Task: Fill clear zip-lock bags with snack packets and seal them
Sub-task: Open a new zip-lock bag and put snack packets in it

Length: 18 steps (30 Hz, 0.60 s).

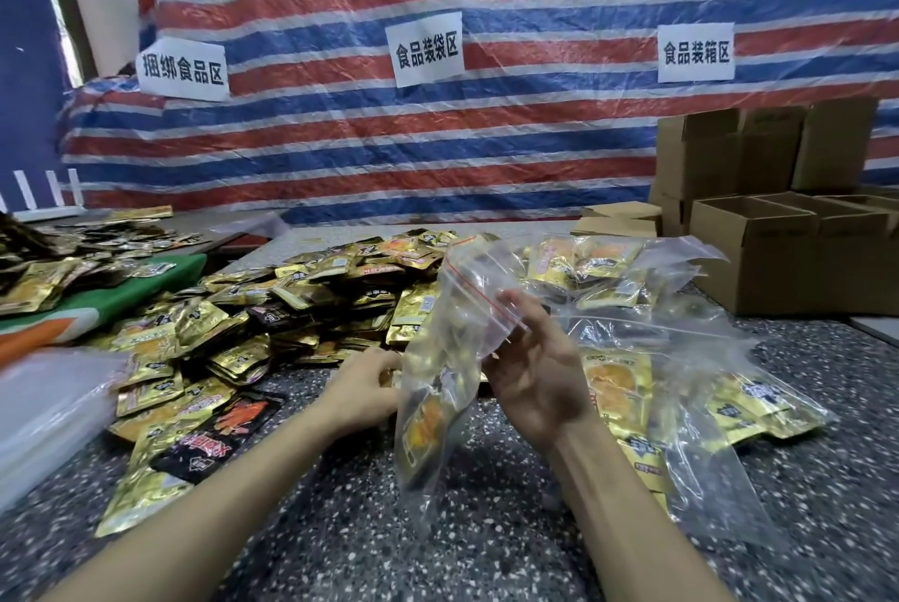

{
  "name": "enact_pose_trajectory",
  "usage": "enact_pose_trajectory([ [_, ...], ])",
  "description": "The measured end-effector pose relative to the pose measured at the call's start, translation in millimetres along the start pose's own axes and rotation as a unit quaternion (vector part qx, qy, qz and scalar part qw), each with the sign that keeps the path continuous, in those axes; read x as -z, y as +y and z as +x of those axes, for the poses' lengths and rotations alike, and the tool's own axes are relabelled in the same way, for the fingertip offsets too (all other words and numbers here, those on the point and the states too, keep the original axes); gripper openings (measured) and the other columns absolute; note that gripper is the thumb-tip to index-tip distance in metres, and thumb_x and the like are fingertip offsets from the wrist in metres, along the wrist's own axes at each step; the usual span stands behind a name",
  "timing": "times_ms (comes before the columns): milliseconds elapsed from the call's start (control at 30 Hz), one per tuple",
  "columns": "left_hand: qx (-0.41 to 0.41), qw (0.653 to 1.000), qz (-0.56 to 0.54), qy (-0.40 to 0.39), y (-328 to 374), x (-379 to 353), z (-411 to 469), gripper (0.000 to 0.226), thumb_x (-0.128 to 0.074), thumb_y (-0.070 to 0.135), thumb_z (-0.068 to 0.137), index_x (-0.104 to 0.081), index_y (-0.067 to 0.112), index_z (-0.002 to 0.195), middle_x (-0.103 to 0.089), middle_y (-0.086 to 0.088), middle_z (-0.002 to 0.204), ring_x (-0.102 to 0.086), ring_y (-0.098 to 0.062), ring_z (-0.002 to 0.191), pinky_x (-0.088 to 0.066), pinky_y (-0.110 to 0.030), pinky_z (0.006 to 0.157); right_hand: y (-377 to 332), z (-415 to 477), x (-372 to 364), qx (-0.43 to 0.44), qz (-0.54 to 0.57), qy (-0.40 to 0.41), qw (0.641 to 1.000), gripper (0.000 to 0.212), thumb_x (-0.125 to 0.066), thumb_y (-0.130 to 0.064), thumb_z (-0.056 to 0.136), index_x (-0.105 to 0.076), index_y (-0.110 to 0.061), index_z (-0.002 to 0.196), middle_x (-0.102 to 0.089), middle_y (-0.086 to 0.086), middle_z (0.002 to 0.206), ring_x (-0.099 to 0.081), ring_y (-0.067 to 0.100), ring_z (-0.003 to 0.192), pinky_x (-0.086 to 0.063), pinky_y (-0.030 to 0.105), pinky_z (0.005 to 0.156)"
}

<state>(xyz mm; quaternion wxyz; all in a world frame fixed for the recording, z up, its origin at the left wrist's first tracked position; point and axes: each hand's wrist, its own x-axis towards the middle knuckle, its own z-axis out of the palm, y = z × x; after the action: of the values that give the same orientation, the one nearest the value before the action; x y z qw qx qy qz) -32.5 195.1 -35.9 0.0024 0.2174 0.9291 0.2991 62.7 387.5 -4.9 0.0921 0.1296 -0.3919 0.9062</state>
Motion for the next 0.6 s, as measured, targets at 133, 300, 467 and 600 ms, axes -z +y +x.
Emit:
enact_pose_trajectory([
  [133,-0.031,0.998,0.045,0.029,-9.6,-2.1,1.0,0.021,-0.063,0.036,0.089,-0.070,0.027,0.106,-0.066,0.007,0.111,-0.058,-0.016,0.109,-0.048,-0.041,0.094,0.2,0.4,-1.0,-0.005,-0.010,0.002,1.000,0.026,-0.066,-0.028,0.088,-0.063,-0.008,0.104,-0.054,0.020,0.118,-0.046,0.032,0.110,-0.037,0.049,0.098],
  [300,-0.004,0.992,-0.054,0.114,-8.9,22.5,-10.7,0.022,-0.061,0.034,0.096,-0.067,0.016,0.088,-0.068,-0.003,0.085,-0.063,-0.022,0.078,-0.051,-0.039,0.073,0.5,2.6,2.2,0.000,0.010,0.021,1.000,0.026,-0.061,-0.027,0.088,-0.062,-0.006,0.103,-0.049,0.021,0.120,-0.040,0.033,0.106,-0.037,0.049,0.096],
  [467,-0.006,0.969,-0.207,0.136,4.2,66.5,-32.0,0.012,-0.061,0.028,0.096,-0.068,0.019,0.096,-0.067,-0.009,0.095,-0.070,-0.027,0.080,-0.060,-0.032,0.062,0.0,4.4,2.6,0.003,0.011,0.013,1.000,0.033,-0.067,-0.027,0.081,-0.062,-0.005,0.105,-0.061,0.019,0.128,-0.056,0.033,0.113,-0.042,0.053,0.106],
  [600,-0.049,0.923,-0.317,0.211,38.0,107.3,-47.6,0.011,-0.064,0.030,0.089,-0.072,0.022,0.090,-0.073,-0.005,0.087,-0.072,-0.016,0.070,-0.054,-0.022,0.051,1.2,3.4,1.5,0.009,0.007,0.000,1.000,0.029,-0.071,-0.027,0.078,-0.065,-0.007,0.098,-0.068,0.012,0.119,-0.058,0.029,0.110,-0.044,0.045,0.099],
])
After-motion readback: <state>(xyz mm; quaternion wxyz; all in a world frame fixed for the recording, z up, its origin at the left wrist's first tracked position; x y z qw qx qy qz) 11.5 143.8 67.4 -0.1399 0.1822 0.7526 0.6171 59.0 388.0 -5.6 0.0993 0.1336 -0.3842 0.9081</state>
